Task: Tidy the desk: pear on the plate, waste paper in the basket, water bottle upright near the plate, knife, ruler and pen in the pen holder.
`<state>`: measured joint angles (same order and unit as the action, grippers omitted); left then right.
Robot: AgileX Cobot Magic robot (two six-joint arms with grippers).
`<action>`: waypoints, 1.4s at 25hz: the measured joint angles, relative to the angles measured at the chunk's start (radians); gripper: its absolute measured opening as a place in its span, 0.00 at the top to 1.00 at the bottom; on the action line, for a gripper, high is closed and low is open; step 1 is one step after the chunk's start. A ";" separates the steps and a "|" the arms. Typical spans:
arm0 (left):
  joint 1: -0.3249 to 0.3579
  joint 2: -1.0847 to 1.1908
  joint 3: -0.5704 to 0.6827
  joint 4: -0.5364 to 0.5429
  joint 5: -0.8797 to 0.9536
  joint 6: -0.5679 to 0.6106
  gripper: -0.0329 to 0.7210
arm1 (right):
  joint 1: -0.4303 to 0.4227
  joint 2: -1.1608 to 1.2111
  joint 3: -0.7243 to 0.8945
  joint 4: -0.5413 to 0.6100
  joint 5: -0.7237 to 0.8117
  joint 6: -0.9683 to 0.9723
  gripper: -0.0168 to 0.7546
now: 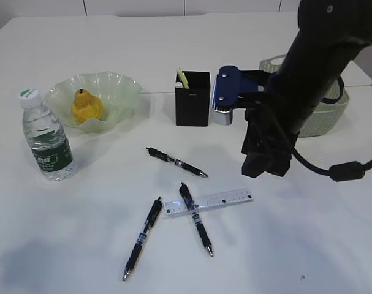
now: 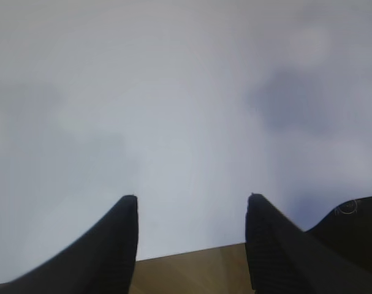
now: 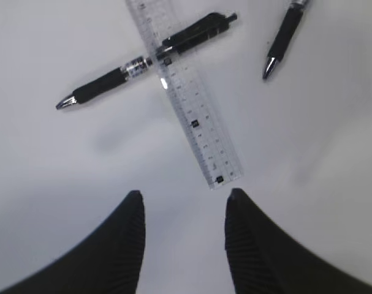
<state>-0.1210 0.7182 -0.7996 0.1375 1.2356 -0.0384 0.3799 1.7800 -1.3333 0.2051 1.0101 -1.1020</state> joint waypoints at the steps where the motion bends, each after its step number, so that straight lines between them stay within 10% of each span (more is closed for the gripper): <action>1: 0.000 0.000 0.000 0.000 0.002 0.000 0.43 | 0.000 0.001 0.000 0.011 -0.010 -0.002 0.52; 17: 0.000 0.000 0.000 0.072 0.009 0.000 0.44 | 0.001 0.062 -0.007 0.104 -0.070 0.032 0.28; 35: 0.000 0.000 0.000 0.066 -0.004 0.000 0.45 | 0.007 0.224 -0.015 0.111 -0.110 -0.477 0.27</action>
<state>-0.1210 0.7182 -0.7996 0.2038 1.2320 -0.0384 0.3873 2.0040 -1.3483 0.3163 0.9004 -1.5788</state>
